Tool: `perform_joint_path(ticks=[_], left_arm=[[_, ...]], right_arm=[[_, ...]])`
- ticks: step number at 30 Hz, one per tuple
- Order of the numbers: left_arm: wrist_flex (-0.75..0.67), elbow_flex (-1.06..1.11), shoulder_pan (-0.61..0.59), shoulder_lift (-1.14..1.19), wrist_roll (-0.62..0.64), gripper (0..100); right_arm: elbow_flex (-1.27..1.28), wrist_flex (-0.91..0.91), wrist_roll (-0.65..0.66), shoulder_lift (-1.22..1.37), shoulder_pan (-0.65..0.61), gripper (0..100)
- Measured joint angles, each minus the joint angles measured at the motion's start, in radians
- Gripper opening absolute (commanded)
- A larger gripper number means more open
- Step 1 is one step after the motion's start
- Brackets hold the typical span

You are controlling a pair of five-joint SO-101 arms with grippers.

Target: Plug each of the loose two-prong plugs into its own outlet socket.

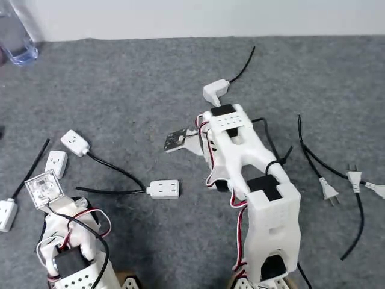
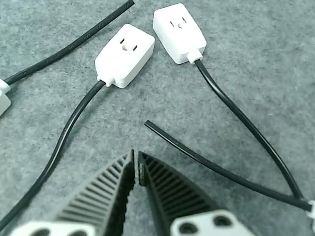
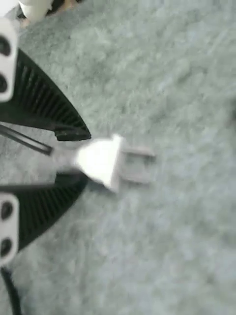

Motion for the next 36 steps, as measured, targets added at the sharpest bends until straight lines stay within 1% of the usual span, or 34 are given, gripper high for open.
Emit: perform_joint_path(ticks=[12, 20, 29, 36], left_arm=[[0.0, 0.0, 0.0, 0.0, 0.0, 1], [0.0, 0.0, 0.0, 0.0, 0.0, 1], [0.0, 0.0, 0.0, 0.0, 0.0, 1], [0.0, 0.0, 0.0, 0.0, 0.0, 1]], right_arm=[[0.008, 0.005, 0.002, -0.011, -0.06, 22.2], [-0.026, 0.003, -0.009, -0.011, -0.068, 22.2], [-0.052, -0.003, -0.015, -0.009, -0.127, 22.2], [-0.052, -0.005, -0.015, -0.009, -0.117, 21.1]])
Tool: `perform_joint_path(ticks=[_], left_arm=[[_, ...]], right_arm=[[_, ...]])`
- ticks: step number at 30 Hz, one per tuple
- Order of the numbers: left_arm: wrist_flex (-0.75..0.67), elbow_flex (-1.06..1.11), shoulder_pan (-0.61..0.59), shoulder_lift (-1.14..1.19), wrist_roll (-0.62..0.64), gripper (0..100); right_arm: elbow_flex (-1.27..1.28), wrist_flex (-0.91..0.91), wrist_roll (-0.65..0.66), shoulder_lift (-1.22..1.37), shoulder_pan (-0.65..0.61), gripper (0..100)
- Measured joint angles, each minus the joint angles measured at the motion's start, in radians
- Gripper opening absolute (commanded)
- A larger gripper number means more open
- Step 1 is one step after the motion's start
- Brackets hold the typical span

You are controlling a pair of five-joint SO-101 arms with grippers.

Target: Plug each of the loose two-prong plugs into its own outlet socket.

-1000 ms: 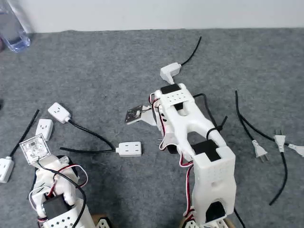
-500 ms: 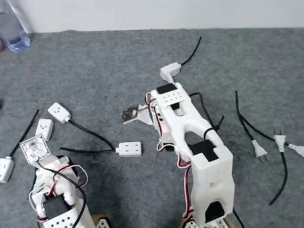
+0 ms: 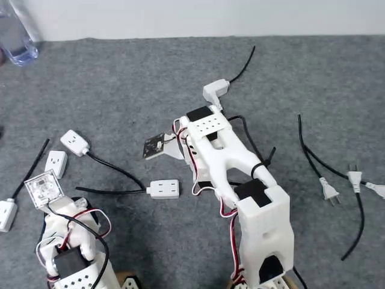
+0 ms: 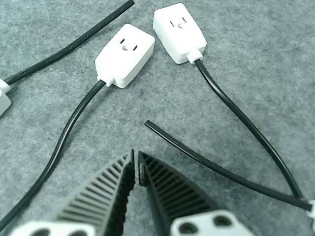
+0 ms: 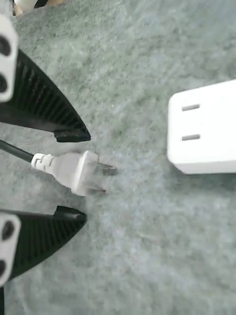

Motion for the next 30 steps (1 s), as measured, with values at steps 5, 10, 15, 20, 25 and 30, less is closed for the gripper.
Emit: perform_joint_path(ticks=[5, 10, 15, 20, 25, 30], left_arm=[[0.0, 0.0, 0.0, 0.0, 0.0, 1], [0.0, 0.0, 0.0, 0.0, 0.0, 1], [0.0, 0.0, 0.0, 0.0, 0.0, 1], [0.0, 0.0, 0.0, 0.0, 0.0, 1], [0.0, 0.0, 0.0, 0.0, 0.0, 1], [0.0, 0.0, 0.0, 0.0, 0.0, 1]], right_arm=[[0.0, 0.0, 0.0, 0.0, 0.04, 21.2], [0.002, -0.002, 0.0, 0.0, 0.038, 21.3], [0.026, -0.002, -0.002, 0.0, 0.032, 21.3], [0.071, -0.044, -0.002, -0.012, 0.031, 21.3], [0.147, -0.132, -0.002, -0.041, 0.031, 21.3], [0.158, -0.146, -0.002, -0.043, 0.031, 21.3]])
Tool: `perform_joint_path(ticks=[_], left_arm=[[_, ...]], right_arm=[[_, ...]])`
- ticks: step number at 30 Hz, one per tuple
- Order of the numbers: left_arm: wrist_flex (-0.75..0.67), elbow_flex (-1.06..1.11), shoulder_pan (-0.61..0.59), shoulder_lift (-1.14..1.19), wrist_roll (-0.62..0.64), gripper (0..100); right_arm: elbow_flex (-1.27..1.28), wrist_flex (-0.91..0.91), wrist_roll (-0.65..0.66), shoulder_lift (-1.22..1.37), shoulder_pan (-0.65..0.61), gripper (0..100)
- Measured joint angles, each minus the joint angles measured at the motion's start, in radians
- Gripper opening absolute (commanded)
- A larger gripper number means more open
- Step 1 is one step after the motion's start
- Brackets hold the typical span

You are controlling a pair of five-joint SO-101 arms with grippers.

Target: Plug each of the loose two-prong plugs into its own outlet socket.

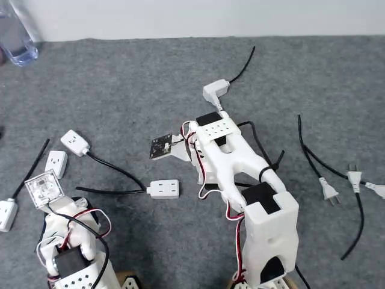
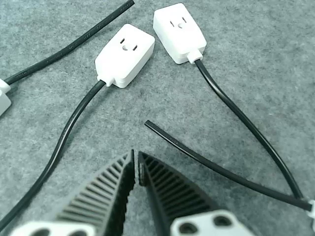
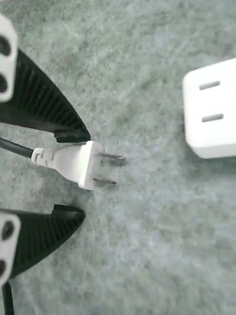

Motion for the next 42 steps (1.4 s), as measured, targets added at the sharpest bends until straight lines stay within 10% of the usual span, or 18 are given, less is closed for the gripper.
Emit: perform_joint_path(ticks=[42], left_arm=[[0.0, 0.0, 0.002, 0.0, 0.0, 1]], right_arm=[[0.049, 0.023, -0.098, -0.014, 0.002, 0.8]])
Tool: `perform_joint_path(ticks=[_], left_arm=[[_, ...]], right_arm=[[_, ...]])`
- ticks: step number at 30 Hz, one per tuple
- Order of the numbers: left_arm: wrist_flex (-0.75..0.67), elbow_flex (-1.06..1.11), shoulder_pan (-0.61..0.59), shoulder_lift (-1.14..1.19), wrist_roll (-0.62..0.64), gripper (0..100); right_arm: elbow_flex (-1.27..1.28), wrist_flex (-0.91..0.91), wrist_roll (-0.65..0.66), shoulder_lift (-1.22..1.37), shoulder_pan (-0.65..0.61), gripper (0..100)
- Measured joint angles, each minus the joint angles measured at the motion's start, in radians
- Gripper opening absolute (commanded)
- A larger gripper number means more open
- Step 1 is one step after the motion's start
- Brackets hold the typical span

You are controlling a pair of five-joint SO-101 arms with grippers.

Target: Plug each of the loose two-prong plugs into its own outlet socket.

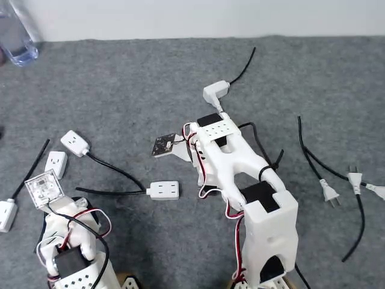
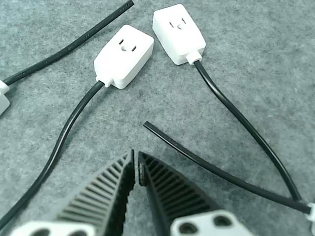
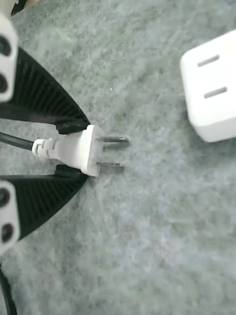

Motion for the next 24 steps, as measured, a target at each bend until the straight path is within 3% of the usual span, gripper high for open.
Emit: perform_joint_path(ticks=[7, 16, 24], left_arm=[[-0.126, 0.0, 0.18, 0.0, 0.028, 1], [-0.48, 0.0, 0.315, 0.0, 0.572, 1], [-0.54, -0.034, 0.479, 0.0, 0.876, 1]], right_arm=[[0.074, 0.017, -0.103, -0.187, -0.044, 0.8], [0.135, 0.077, -0.244, -0.525, -0.078, 0.8], [0.135, 0.083, -0.347, -0.76, -0.084, 0.8]])
